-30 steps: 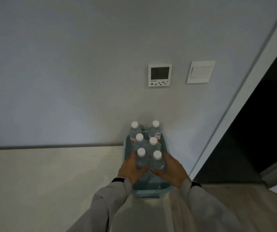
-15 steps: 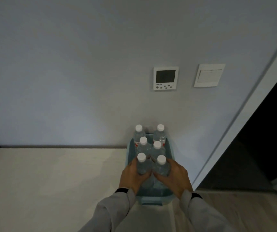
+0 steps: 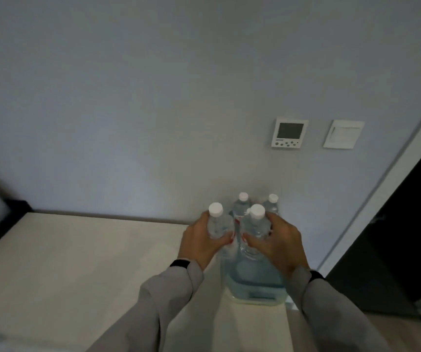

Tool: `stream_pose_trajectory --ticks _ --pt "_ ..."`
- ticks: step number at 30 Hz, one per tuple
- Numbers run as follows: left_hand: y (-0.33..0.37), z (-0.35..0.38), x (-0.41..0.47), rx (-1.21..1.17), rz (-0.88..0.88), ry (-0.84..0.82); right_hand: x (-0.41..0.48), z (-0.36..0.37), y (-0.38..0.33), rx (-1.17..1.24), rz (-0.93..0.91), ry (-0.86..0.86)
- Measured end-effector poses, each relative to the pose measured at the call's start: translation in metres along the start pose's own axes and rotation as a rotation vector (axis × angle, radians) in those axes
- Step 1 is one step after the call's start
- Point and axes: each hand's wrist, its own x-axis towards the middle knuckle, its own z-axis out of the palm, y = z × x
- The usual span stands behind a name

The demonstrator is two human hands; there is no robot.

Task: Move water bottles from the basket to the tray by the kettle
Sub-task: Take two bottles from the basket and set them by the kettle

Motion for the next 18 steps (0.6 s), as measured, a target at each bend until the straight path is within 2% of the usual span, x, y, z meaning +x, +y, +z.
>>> stream_pose_trajectory --ticks 8,18 --pt "-0.049 -0.166 -0.05 0.043 0.029 0.113 -0.033 0.068 -0.148 0.069 -0.085 -0.068" --pt "-0.167 -0.369 -0.121 0.113 -0.131 0.295 -0.066 0.222 -0.323 0.25 -0.241 -0.216"
